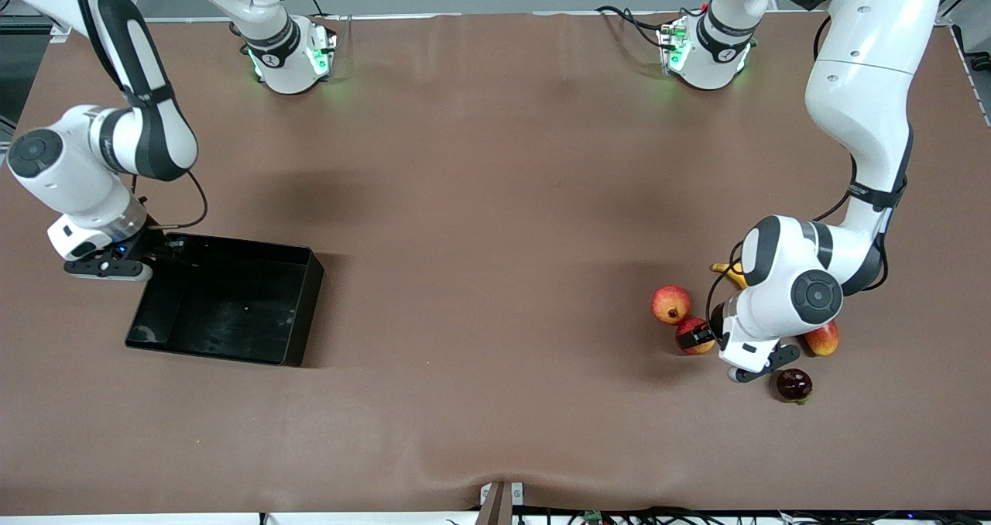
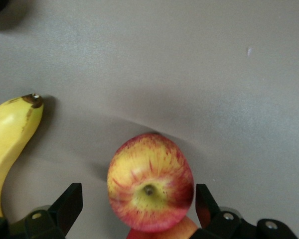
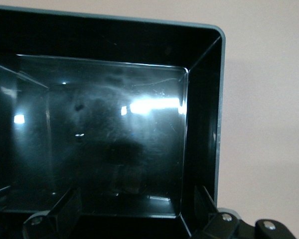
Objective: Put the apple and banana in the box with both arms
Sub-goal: 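Grip the tray rim with the right gripper while the left gripper grasps the apple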
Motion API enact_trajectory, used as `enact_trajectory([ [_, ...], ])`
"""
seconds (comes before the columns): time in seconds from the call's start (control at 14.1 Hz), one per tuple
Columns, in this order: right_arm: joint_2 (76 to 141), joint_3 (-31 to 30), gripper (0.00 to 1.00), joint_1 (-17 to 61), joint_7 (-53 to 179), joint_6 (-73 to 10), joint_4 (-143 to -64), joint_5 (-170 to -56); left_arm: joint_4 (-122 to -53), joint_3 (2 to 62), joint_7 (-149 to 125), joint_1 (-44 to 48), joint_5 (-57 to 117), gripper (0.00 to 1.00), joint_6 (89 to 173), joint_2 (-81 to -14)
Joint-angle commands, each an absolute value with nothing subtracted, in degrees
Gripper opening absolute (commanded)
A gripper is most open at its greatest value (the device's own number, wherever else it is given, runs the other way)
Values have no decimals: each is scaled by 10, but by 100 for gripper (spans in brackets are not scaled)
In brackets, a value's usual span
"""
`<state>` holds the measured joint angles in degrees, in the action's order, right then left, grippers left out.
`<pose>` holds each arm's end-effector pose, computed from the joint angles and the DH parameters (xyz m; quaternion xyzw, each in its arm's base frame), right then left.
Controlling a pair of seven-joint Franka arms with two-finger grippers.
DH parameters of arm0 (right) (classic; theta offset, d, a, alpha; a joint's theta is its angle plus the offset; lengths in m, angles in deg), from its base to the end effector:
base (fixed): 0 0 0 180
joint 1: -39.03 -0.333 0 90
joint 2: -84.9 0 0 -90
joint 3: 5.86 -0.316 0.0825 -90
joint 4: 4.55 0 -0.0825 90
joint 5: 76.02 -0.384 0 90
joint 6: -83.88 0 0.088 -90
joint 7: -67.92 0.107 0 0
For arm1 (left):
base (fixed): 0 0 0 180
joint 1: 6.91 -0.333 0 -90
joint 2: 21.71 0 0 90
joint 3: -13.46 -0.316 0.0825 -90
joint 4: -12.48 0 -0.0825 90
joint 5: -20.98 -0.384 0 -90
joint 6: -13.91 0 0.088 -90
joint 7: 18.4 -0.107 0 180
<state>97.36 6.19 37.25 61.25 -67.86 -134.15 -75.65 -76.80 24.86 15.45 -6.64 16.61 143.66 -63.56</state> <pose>0.5461 -0.0983 0.2836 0.9957 -0.0242 0.0822 0.0365 0.6921 -0.1203 0.2215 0.9807 0.1921 -0.0185 0.0324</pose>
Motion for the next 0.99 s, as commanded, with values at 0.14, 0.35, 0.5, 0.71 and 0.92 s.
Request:
enact_trajectory([
  [0.14,1005,74,100,375,610,-688,-1306,-752,-758,249,171,-63,153,100,1473,-657],
  [0.35,1016,75,100,386,599,-689,-1299,-752,-758,249,169,-63,153,74,1478,-661],
  [0.5,1028,75,100,392,575,-689,-1290,-758,-758,249,164,-64,153,23,1478,-660],
  [0.71,1051,75,100,401,542,-689,-1274,-780,-756,249,161,-66,152,0,1476,-651],
  [0.92,1083,75,100,409,463,-688,-1255,-863,-756,249,150,-71,151,0,1465,-635],
])
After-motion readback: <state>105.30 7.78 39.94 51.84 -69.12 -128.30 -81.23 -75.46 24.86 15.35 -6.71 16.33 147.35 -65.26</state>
